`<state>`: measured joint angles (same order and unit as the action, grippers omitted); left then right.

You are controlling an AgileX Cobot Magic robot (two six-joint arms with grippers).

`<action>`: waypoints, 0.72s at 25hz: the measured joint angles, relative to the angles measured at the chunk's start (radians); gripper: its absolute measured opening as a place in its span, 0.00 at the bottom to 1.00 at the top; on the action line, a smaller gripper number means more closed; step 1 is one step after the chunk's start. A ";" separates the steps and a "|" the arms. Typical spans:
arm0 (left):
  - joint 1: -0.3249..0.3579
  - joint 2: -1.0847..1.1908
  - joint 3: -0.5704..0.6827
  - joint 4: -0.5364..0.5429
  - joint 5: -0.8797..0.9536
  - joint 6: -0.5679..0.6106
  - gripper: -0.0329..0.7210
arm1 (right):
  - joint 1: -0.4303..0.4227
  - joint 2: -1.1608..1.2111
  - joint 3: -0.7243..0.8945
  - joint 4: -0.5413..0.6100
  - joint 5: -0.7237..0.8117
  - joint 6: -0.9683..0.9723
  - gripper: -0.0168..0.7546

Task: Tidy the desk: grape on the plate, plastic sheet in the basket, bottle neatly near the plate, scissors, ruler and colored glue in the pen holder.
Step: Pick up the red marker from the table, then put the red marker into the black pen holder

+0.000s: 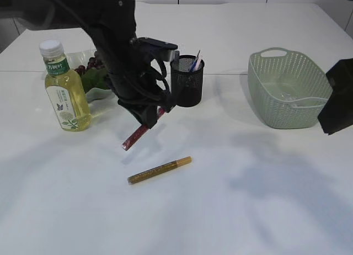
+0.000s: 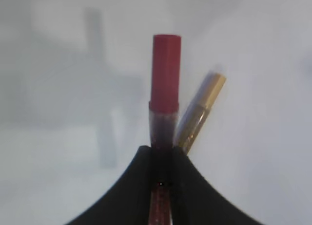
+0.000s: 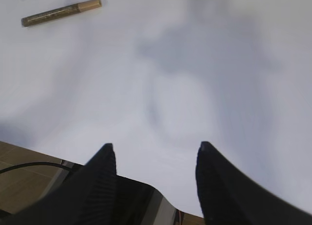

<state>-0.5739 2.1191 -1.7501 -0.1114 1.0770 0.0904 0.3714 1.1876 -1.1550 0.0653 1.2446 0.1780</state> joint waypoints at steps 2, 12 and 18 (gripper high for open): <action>0.000 -0.059 0.082 0.000 -0.120 0.000 0.13 | 0.000 0.000 0.000 0.000 0.000 0.000 0.56; 0.000 -0.167 0.418 -0.018 -0.861 0.000 0.13 | 0.000 0.000 0.000 0.000 0.000 0.000 0.56; 0.000 -0.165 0.421 -0.023 -1.203 0.000 0.13 | 0.000 0.000 0.000 -0.016 0.000 0.000 0.56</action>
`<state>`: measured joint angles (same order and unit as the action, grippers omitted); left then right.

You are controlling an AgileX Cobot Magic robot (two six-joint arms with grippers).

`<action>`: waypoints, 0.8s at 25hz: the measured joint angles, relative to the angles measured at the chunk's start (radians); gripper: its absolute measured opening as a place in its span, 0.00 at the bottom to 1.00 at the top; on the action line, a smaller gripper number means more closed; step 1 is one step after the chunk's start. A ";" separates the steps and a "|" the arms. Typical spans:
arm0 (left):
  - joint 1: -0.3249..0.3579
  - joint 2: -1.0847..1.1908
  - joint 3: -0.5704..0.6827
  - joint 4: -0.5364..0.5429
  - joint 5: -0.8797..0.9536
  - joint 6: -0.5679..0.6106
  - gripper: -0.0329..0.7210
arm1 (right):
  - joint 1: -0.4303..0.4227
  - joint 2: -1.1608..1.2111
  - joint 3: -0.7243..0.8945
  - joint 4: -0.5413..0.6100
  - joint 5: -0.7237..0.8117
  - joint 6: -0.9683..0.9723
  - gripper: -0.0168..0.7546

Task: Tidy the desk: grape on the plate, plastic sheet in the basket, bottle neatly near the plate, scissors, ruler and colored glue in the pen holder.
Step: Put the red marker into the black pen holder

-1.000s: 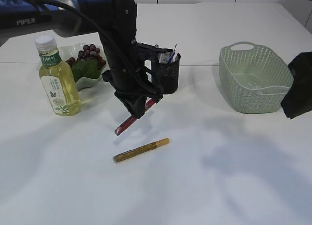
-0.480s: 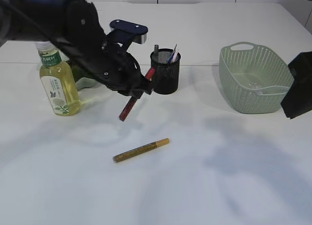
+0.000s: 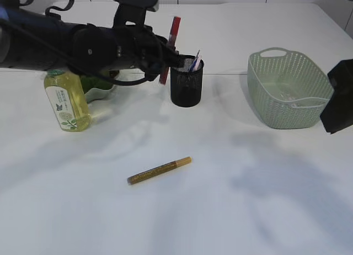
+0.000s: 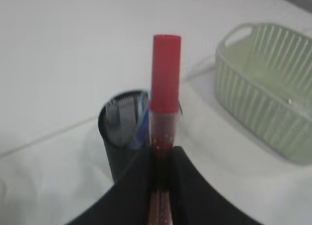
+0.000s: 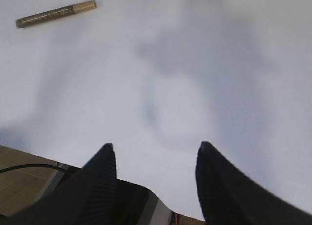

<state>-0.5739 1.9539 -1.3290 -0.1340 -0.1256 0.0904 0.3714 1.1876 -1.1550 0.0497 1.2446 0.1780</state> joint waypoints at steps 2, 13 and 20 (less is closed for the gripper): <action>0.000 0.014 0.000 -0.002 -0.096 0.000 0.13 | 0.000 0.000 0.000 -0.006 0.000 0.000 0.56; 0.000 0.146 -0.153 -0.002 -0.308 -0.003 0.13 | 0.000 0.000 0.000 -0.055 -0.004 0.000 0.56; 0.000 0.251 -0.284 -0.004 -0.310 -0.005 0.13 | 0.000 0.000 0.000 -0.057 -0.025 0.000 0.56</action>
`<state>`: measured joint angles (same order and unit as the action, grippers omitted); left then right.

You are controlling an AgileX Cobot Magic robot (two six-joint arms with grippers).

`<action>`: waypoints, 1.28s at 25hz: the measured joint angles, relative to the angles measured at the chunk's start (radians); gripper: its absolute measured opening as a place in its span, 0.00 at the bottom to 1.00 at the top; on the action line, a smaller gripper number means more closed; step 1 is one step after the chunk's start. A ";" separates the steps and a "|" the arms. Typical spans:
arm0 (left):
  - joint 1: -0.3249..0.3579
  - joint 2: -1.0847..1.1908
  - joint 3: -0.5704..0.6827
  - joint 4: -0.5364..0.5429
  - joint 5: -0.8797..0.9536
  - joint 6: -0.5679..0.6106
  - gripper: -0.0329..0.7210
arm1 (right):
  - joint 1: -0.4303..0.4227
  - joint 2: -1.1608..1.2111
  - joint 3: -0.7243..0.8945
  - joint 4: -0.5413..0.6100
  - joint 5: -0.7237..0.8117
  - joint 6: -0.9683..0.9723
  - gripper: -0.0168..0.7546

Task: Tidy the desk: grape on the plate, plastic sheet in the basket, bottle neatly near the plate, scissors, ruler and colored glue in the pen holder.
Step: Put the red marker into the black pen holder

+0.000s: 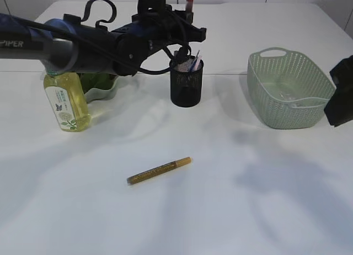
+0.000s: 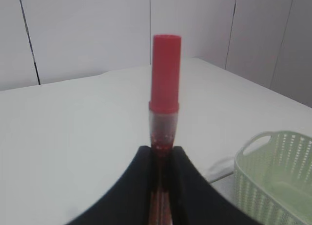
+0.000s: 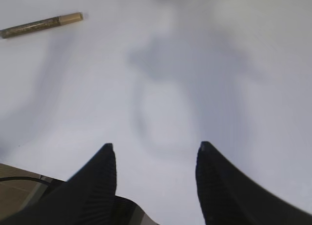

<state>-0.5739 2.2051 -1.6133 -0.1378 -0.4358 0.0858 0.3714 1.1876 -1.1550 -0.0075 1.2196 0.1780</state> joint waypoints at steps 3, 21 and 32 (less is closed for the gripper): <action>0.002 0.027 -0.035 0.000 0.000 0.000 0.13 | 0.000 0.000 0.000 -0.002 -0.005 0.000 0.56; 0.012 0.078 -0.111 -0.025 0.024 -0.010 0.14 | 0.000 0.000 0.000 -0.004 -0.042 0.000 0.56; 0.012 0.116 -0.140 -0.025 0.071 -0.012 0.15 | 0.000 0.000 0.000 -0.004 -0.050 0.000 0.56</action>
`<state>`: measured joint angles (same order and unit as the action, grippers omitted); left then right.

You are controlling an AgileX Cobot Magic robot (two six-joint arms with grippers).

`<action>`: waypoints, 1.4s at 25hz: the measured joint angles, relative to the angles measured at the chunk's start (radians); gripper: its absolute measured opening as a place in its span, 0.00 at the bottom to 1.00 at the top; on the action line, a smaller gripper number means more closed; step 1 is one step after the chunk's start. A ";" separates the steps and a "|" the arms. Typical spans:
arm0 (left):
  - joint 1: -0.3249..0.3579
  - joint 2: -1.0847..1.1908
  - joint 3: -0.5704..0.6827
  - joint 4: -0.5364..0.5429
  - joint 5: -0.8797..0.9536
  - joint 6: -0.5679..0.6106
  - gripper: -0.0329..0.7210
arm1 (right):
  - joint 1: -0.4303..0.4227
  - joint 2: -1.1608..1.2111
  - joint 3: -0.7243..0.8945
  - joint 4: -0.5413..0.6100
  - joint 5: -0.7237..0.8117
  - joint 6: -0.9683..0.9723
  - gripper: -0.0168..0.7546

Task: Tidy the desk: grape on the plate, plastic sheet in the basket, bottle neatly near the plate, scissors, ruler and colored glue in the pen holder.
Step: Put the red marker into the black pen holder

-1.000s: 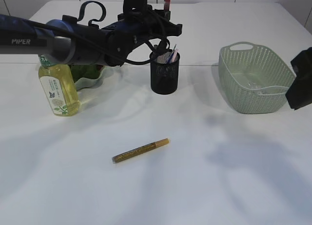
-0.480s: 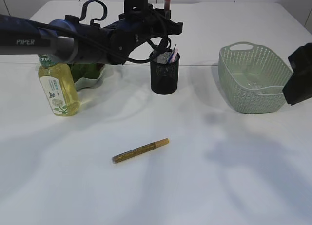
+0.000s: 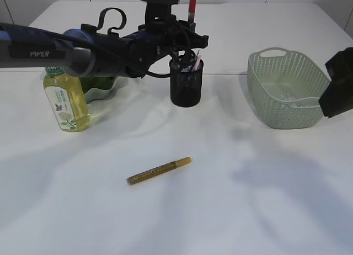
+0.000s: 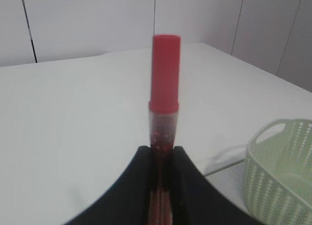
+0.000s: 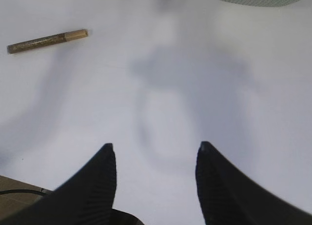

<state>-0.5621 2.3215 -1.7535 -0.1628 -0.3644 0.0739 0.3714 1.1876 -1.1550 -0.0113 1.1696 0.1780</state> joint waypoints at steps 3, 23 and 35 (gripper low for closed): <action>0.000 0.000 0.000 0.000 0.002 0.000 0.15 | 0.000 0.000 0.000 0.000 -0.001 0.000 0.56; 0.000 0.000 -0.005 0.000 0.003 -0.002 0.27 | 0.000 0.000 0.000 0.000 -0.004 -0.001 0.56; 0.000 -0.022 -0.007 0.002 0.128 -0.002 0.32 | 0.000 0.000 0.000 0.000 -0.010 -0.001 0.56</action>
<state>-0.5621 2.2997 -1.7601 -0.1609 -0.2362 0.0719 0.3714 1.1876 -1.1550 -0.0113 1.1593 0.1773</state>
